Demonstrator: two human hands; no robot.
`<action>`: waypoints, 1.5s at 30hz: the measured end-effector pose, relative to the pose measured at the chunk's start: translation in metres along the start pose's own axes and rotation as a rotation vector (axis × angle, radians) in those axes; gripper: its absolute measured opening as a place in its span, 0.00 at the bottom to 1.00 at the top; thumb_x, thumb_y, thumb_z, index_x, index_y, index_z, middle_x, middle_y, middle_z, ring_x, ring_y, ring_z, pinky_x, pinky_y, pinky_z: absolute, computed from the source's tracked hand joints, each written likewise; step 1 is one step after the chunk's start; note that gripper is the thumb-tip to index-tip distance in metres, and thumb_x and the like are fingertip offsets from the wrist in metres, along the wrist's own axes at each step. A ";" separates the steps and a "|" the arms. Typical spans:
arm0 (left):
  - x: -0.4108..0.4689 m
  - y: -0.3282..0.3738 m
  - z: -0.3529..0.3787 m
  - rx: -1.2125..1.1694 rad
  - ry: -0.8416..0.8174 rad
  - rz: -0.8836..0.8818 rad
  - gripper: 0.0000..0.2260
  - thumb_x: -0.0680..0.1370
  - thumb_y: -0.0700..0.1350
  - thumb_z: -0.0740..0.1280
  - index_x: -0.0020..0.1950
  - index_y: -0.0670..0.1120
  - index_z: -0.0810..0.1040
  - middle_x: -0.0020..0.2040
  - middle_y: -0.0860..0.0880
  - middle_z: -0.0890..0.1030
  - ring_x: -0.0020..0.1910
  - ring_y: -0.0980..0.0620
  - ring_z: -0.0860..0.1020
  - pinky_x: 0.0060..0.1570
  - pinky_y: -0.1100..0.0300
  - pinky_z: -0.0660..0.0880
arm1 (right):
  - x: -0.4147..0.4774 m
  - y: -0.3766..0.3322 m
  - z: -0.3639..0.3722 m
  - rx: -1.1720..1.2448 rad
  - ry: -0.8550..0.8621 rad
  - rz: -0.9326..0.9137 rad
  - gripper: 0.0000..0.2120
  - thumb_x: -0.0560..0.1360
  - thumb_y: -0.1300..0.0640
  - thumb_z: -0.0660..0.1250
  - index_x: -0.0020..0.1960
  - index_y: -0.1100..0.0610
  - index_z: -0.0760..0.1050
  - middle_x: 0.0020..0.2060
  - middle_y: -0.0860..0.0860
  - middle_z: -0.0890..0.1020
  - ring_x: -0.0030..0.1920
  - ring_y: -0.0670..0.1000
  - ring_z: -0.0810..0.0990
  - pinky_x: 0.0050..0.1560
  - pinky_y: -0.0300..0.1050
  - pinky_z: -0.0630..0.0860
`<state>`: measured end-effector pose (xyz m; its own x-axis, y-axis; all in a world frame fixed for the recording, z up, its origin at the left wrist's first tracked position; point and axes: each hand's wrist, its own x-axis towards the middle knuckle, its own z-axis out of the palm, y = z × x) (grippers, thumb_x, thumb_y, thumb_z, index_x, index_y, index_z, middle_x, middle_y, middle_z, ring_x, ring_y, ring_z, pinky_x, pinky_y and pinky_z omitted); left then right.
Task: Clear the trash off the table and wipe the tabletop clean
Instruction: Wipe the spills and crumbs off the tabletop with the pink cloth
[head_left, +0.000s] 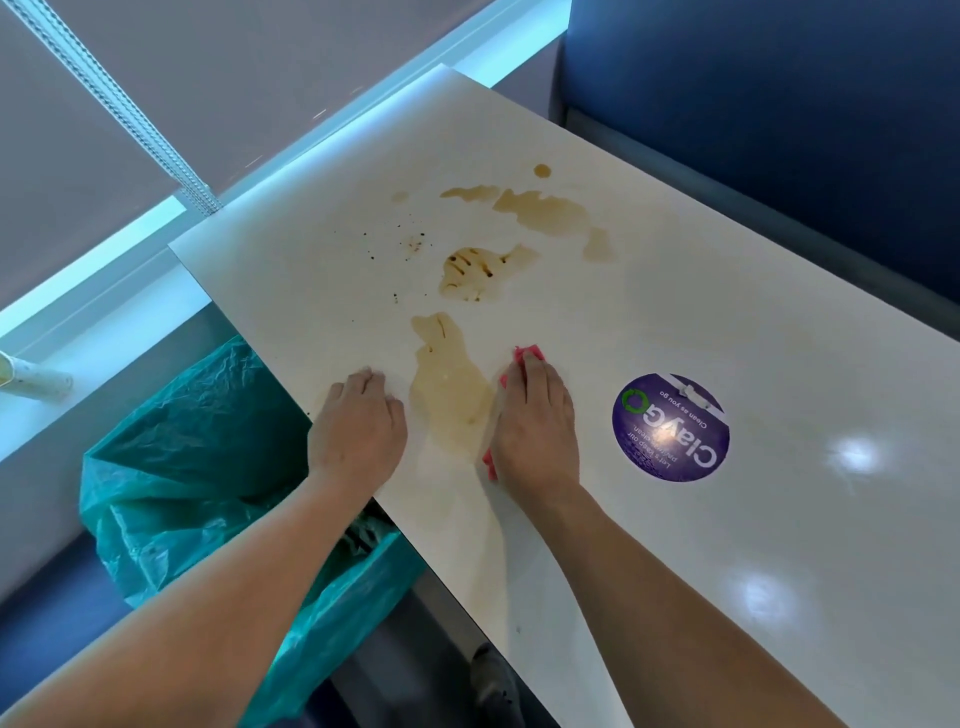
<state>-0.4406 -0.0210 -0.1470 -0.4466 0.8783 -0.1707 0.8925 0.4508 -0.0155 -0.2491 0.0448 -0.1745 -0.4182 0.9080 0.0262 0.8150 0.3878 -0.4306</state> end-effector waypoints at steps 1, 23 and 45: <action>0.001 -0.001 0.000 0.012 0.017 0.007 0.23 0.85 0.45 0.49 0.75 0.38 0.71 0.75 0.44 0.72 0.76 0.49 0.66 0.74 0.54 0.62 | -0.006 0.001 -0.001 -0.004 0.001 -0.016 0.32 0.74 0.65 0.62 0.78 0.65 0.62 0.77 0.60 0.64 0.78 0.60 0.60 0.78 0.54 0.58; 0.003 0.002 -0.009 0.074 0.056 -0.010 0.20 0.84 0.45 0.55 0.73 0.40 0.75 0.72 0.44 0.76 0.73 0.51 0.72 0.70 0.58 0.65 | 0.037 -0.017 0.009 0.013 -0.053 -0.030 0.36 0.77 0.63 0.60 0.82 0.64 0.51 0.82 0.58 0.51 0.82 0.56 0.46 0.80 0.49 0.40; 0.000 0.010 -0.014 0.048 0.093 -0.016 0.14 0.81 0.39 0.61 0.61 0.36 0.83 0.63 0.39 0.82 0.61 0.40 0.79 0.63 0.51 0.72 | 0.003 -0.042 0.024 0.097 -0.146 -0.216 0.35 0.79 0.60 0.61 0.82 0.64 0.51 0.82 0.58 0.51 0.82 0.58 0.46 0.81 0.53 0.47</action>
<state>-0.4325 -0.0142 -0.1338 -0.4629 0.8830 -0.0782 0.8862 0.4588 -0.0651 -0.2940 0.0271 -0.1780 -0.6377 0.7703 -0.0006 0.6609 0.5468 -0.5140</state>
